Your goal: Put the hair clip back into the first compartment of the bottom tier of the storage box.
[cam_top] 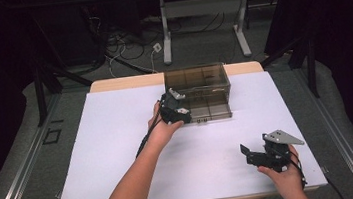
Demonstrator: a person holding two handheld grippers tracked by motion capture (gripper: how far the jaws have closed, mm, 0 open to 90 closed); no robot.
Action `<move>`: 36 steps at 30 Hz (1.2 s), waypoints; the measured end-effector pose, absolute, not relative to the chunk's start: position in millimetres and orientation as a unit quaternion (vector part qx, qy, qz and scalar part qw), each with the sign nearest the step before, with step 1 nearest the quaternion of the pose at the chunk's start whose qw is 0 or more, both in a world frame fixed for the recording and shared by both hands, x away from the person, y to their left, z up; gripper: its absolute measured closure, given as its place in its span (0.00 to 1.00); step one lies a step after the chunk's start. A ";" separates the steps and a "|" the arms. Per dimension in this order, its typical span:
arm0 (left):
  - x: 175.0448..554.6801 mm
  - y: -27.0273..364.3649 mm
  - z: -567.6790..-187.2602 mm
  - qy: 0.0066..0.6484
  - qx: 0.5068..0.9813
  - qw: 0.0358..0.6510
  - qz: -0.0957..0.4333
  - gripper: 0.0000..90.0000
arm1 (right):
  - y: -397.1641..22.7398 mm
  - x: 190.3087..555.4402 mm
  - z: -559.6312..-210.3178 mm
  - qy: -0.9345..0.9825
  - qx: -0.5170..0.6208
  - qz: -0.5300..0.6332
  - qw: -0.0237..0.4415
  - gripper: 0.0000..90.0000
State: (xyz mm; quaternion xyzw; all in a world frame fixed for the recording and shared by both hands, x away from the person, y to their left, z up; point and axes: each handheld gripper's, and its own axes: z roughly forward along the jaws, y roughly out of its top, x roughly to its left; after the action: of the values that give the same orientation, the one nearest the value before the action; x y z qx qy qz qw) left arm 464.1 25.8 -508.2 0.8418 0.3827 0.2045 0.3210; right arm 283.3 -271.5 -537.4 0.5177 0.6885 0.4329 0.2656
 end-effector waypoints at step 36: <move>420.7 44.5 -483.4 0.360 0.816 0.425 0.156 0.00 | -269.3 283.7 -538.9 0.684 0.521 0.436 0.265 0.09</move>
State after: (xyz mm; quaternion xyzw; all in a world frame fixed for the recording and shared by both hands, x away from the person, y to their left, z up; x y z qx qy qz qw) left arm 420.7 44.5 -483.4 0.8159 0.3601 0.1560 0.4246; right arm 283.7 -269.3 -538.9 0.5208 0.6839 0.4365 0.2655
